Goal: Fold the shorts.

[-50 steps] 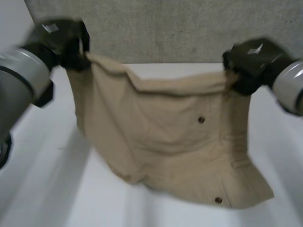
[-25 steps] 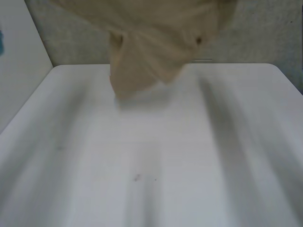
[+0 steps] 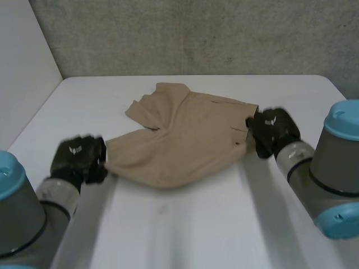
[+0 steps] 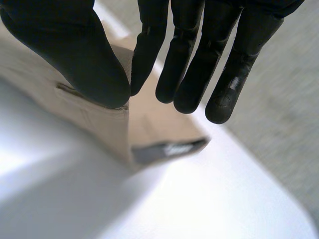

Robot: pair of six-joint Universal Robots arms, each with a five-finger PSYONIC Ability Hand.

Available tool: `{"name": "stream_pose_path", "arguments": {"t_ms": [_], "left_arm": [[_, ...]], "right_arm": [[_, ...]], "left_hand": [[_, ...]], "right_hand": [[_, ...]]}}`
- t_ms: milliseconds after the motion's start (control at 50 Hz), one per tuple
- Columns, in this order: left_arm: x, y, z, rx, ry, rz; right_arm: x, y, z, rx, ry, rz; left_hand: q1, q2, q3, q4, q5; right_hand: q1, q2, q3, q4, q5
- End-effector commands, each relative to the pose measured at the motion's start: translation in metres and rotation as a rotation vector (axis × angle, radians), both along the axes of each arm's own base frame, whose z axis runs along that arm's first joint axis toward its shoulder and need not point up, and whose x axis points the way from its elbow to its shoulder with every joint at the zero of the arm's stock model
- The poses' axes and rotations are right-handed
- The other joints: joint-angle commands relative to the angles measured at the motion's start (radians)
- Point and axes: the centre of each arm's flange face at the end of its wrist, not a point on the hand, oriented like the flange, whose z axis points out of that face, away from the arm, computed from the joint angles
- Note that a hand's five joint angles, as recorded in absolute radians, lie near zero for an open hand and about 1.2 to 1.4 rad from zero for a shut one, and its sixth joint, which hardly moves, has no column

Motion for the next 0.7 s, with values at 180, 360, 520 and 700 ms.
{"name": "stream_pose_path", "arguments": {"t_ms": [180, 360, 520, 700], "left_arm": [[0.005, 0.045, 0.003, 0.194, -0.068, -0.076], [0.009, 0.100, 0.043, 0.238, -0.134, -0.186], [0.022, 0.146, 0.094, 0.164, -0.157, -0.331], [0.026, 0.112, 0.105, 0.095, -0.086, -0.250]], "right_arm": [[-0.030, 0.059, -0.002, 0.212, 0.110, 0.044], [-0.055, 0.103, 0.012, 0.343, 0.281, 0.093], [-0.091, 0.133, 0.050, 0.340, 0.395, 0.096], [-0.078, 0.117, 0.058, 0.245, 0.123, 0.210]], "left_hand": [[0.237, 0.197, 0.203, 0.197, 0.259], [0.237, 0.197, 0.203, 0.197, 0.259], [0.237, 0.197, 0.203, 0.197, 0.259], [0.237, 0.197, 0.203, 0.197, 0.259]], "right_hand": [[0.408, 0.214, 0.213, 0.204, 0.236], [0.408, 0.214, 0.213, 0.204, 0.236], [0.408, 0.214, 0.213, 0.204, 0.236], [-0.245, -0.440, -0.440, -0.449, -0.417]]}}
